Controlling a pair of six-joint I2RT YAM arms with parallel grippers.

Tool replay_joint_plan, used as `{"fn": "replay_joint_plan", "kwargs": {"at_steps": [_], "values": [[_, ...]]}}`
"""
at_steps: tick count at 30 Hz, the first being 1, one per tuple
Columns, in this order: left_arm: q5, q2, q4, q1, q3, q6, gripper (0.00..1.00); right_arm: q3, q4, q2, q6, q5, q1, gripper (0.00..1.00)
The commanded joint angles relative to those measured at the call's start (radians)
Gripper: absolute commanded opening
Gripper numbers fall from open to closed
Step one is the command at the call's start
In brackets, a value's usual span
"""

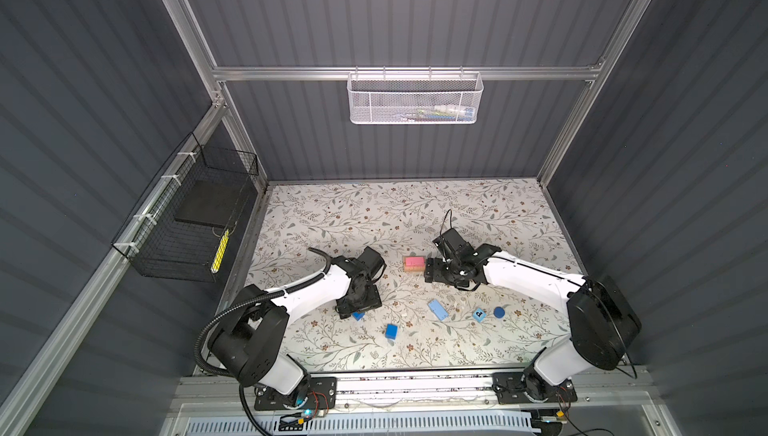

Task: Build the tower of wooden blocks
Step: 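Lower the left gripper and close it on the dark blue cube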

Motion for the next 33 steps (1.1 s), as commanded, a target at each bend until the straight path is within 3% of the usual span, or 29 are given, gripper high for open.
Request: {"fn": "replay_joint_plan", "kwargs": {"at_steps": [1,33], "values": [[0.001,0.024,0.013,-0.004,-0.003,-0.015,0.73,-0.013,-0.005,-0.011,0.014,0.021,0.004,0.86],[-0.017,0.084,0.002,-0.004,0.035,0.087,0.47,-0.018,-0.007,0.002,0.028,0.017,0.004,0.86]]}}
